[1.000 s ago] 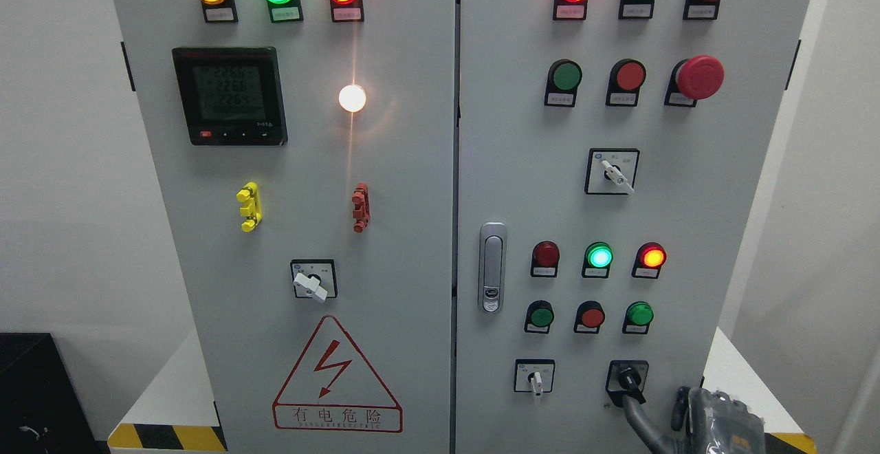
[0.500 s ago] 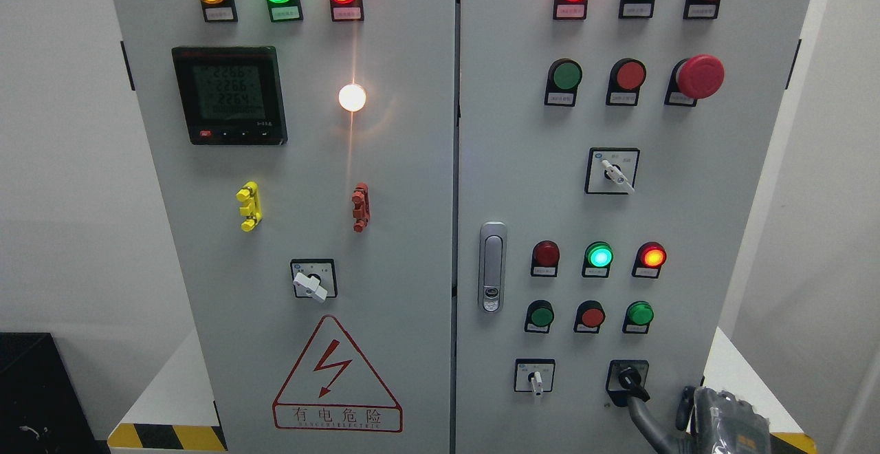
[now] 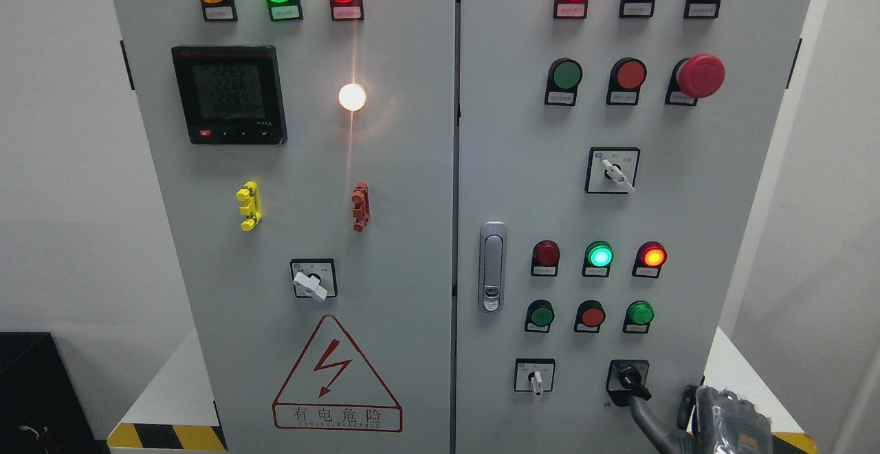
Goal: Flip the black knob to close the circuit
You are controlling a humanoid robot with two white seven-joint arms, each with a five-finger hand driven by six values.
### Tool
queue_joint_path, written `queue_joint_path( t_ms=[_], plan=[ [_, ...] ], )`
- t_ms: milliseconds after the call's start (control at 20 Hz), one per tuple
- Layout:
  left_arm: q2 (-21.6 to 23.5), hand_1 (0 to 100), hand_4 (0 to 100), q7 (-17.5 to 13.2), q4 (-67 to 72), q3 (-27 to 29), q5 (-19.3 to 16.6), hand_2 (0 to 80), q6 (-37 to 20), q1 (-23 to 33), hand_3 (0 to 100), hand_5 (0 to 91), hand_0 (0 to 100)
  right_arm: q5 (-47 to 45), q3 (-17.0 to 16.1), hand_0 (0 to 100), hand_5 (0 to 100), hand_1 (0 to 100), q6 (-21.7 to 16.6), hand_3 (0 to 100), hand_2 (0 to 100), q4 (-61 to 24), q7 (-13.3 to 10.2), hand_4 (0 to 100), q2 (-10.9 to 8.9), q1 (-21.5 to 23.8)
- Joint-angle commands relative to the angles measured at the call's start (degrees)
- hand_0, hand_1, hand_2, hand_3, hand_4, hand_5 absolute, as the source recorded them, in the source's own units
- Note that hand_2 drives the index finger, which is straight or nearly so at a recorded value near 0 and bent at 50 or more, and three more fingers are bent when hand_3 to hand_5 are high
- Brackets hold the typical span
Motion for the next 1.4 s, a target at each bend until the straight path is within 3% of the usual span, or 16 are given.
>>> queue_joint_path(
  t_ms=[0,650,1350],
  plan=[
    [0.00,56,0,-0.01,-1.67,0.00,0.00,0.0,-0.05,1.32,0,0.0,12,-0.18,0.19,0,90,3,-0.10,99,83,-0.40,-0.33,85,-0.12,-0.07],
    [0.00,56,0,-0.01,-1.67,0.00,0.00,0.0,-0.05,1.32,0,0.0,12,-0.09,1.07,0,91,4,-0.28,99,83,-1.01,-0.33,86,0.14,0.55],
    [0.00,56,0,-0.01,-1.67,0.00,0.00,0.0,-0.05,1.32,0,0.0,12,-0.09,5.11,0,91,4,-0.54,99,83,-1.28,-0.33,86,0.49,1.52]
  ],
)
